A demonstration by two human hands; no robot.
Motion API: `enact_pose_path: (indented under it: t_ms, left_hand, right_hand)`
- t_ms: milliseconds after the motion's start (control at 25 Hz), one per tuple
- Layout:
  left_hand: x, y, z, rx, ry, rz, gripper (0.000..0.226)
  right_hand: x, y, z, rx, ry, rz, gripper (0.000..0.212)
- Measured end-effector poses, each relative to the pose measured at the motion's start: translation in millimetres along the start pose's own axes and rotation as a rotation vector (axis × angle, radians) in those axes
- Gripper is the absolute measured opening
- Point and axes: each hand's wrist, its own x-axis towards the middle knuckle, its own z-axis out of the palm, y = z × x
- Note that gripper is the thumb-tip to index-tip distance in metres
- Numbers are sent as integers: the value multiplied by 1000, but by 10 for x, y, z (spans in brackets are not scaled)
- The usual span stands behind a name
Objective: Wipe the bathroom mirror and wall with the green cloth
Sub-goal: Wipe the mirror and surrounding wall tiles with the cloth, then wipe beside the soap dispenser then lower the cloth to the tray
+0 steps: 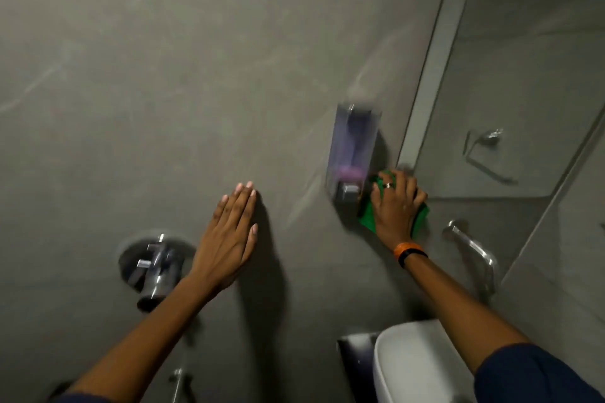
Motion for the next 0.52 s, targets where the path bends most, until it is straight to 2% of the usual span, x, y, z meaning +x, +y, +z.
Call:
enact_pose_path:
  t_ms: [120, 200, 360, 480, 520]
  left_hand:
    - [-710, 103, 240, -21, -148, -83, 61]
    - [-1232, 159, 409, -46, -264, -151, 61]
    - [-2335, 298, 785, -163, -432, -290, 60]
    - [-3267, 466, 1129, -232, -555, -407, 59]
    - [-3650, 522, 1284, -248, -612, -446, 59]
  right_hand:
    - [-715, -55, 164, -2, -153, 83, 47]
    - [-1339, -166, 316, -5, -310, 78, 38]
    - [-2750, -486, 464, 26, -626, -58, 23]
    - [-3967, -740, 587, 37, -842, -169, 24]
    - [-4429, -798, 673, 38, -960, -182, 24]
